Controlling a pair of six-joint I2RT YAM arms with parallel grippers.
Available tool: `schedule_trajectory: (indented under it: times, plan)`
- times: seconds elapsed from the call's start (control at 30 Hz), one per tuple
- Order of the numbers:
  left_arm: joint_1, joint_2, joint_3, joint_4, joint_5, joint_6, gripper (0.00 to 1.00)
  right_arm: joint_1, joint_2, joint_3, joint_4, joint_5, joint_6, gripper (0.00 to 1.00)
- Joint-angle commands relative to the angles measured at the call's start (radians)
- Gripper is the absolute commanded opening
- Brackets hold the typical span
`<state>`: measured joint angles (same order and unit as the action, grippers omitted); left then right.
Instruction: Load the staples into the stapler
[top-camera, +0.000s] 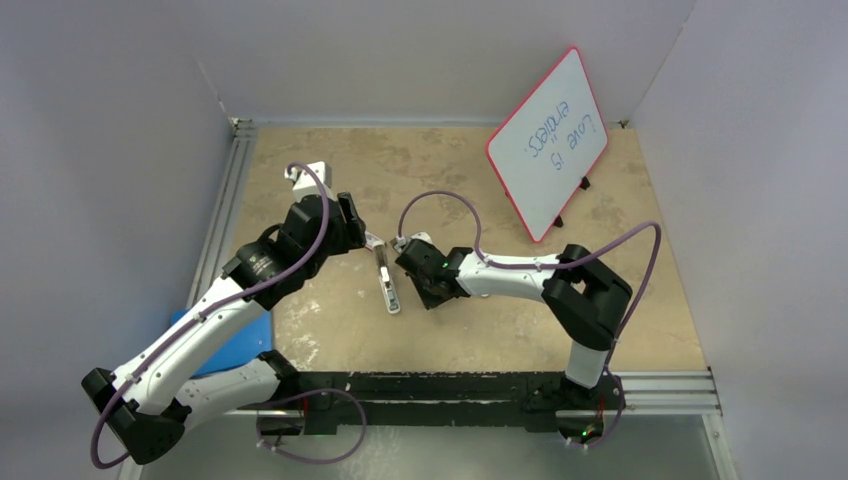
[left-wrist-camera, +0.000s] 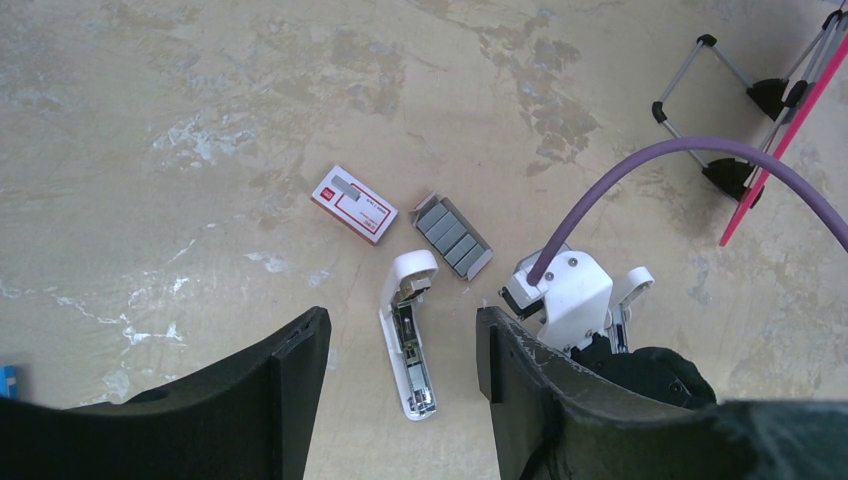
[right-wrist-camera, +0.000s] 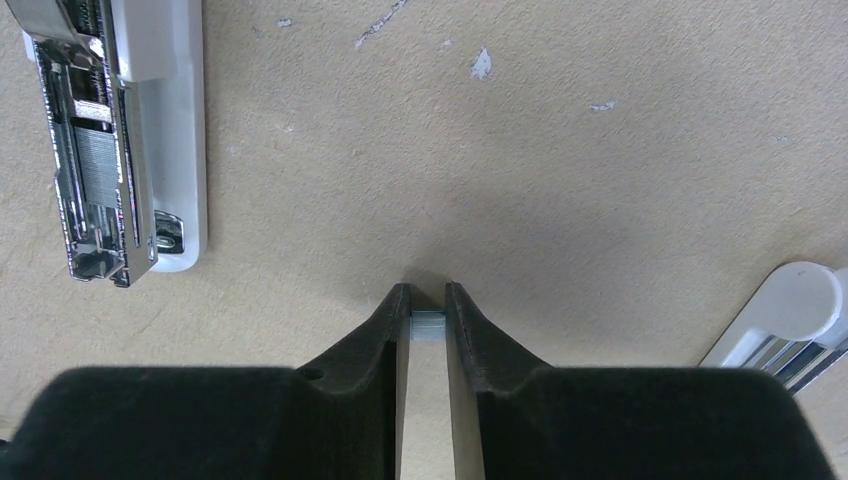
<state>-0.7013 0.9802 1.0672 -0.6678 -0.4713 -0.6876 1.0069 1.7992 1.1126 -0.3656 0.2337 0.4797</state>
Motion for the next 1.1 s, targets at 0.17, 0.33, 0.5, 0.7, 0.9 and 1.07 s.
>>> schedule_trajectory:
  times: [0.17, 0.33, 0.5, 0.7, 0.9, 1.07]
  plan:
    - [0.001, -0.003, -0.003, 0.039, 0.004, 0.013, 0.55, 0.001, -0.011, 0.020, -0.036, 0.030, 0.047, 0.33]
    - [0.002, -0.003, -0.003, 0.039, 0.004, 0.013, 0.55, 0.006, -0.017, 0.017, -0.040, 0.019, 0.046, 0.34]
    - [0.001, -0.002, -0.004, 0.040, 0.006, 0.011, 0.55, 0.011, -0.008, 0.018, -0.040, 0.003, 0.050, 0.25]
    - [0.001, -0.003, -0.004, 0.039, 0.004, 0.011, 0.55, 0.014, -0.008, 0.021, -0.052, 0.012, 0.067, 0.29]
    - [0.002, -0.002, -0.004, 0.040, 0.006, 0.011, 0.55, 0.018, -0.020, 0.016, -0.053, -0.002, 0.071, 0.29]
    - [0.001, -0.002, -0.006, 0.039, 0.007, 0.010, 0.55, 0.019, -0.013, 0.013, -0.055, -0.014, 0.069, 0.25]
